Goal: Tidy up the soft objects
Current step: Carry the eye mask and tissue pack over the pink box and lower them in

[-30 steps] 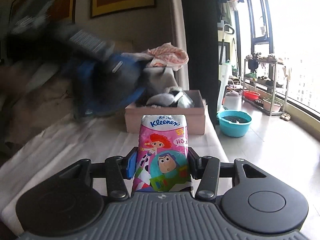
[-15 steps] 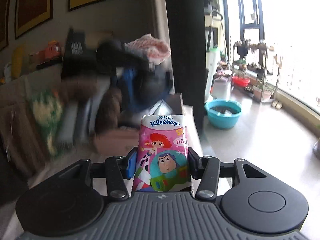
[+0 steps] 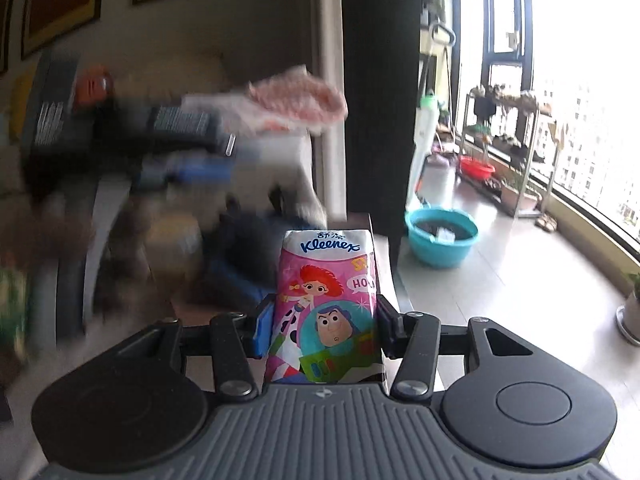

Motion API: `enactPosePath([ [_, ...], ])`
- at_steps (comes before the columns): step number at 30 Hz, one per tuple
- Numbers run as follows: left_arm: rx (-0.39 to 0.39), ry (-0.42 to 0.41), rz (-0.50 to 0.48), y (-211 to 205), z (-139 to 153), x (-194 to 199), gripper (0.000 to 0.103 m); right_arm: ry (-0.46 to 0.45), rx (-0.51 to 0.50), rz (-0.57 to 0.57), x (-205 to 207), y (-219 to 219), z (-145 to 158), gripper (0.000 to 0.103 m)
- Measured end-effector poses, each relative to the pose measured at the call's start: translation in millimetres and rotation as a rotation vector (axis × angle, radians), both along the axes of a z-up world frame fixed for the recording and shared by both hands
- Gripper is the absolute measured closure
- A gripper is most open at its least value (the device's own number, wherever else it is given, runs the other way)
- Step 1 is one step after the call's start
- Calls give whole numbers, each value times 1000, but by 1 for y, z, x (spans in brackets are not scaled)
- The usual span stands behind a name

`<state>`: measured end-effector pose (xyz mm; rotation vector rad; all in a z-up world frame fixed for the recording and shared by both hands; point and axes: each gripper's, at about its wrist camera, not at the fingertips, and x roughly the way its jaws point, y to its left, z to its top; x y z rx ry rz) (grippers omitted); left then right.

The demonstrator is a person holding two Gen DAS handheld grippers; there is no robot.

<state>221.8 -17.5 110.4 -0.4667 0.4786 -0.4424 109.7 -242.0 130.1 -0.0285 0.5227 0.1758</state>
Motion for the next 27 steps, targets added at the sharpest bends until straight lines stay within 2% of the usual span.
enactPosePath([
  [5,8,49,-31,20,0,-18,58,-36,53,-37,38,-3,63,54],
  [8,29,93,-63,16,-9,-22,60,38,124,-57,78,-18,77,54],
  [12,27,204,-184,-9,-36,-11,66,153,169,-49,125,-32,52,54],
  [14,77,227,-215,-23,-49,-3,78,184,162,-49,138,-36,35,54],
  [15,105,232,-217,-27,-55,0,80,193,168,-40,144,-37,26,54],
  [19,166,187,-191,-36,-56,12,78,230,215,5,159,-41,-6,54],
  [22,213,141,-141,-38,-49,18,78,271,204,30,176,-34,-28,51],
  [25,160,116,-113,-22,-43,17,78,309,232,64,187,-32,-42,47],
  [27,117,106,-101,-8,-40,8,78,288,240,71,182,-35,-41,37],
])
